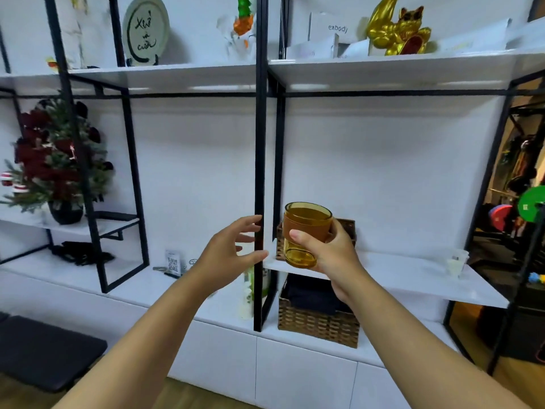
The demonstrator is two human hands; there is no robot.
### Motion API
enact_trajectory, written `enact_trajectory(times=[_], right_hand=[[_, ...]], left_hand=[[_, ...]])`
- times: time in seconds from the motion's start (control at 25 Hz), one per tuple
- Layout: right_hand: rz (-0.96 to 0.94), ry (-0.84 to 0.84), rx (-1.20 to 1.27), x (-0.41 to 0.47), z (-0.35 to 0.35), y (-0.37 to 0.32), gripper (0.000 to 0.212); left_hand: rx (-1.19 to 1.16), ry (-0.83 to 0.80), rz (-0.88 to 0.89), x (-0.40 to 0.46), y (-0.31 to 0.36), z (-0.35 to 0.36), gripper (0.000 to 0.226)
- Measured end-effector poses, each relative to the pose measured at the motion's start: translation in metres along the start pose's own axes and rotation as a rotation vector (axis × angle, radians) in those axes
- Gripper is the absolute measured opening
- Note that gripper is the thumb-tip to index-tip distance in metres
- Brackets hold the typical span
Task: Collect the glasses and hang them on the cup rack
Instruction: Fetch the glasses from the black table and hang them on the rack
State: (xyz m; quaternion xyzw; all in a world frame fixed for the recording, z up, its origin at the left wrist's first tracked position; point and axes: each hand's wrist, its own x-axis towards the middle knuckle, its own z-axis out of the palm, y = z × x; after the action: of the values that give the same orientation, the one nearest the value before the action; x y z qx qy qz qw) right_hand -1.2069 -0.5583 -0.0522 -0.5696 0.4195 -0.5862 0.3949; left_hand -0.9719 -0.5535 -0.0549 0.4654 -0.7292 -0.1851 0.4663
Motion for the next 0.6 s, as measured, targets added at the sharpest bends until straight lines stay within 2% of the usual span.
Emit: enact_trajectory(times=[0.28, 0.6], right_hand=[[-0.002, -0.189, 0.018, 0.118, 0.031, 0.057, 0.077], [0.014, -0.271, 0.099, 0.208, 0.158, 0.114, 0.069]], left_hand=[[0.002, 0.097, -0.095, 0.063, -0.058, 0.021, 0.086], [0.042, 0.171, -0.145, 0.118, -0.164, -0.041, 0.098]])
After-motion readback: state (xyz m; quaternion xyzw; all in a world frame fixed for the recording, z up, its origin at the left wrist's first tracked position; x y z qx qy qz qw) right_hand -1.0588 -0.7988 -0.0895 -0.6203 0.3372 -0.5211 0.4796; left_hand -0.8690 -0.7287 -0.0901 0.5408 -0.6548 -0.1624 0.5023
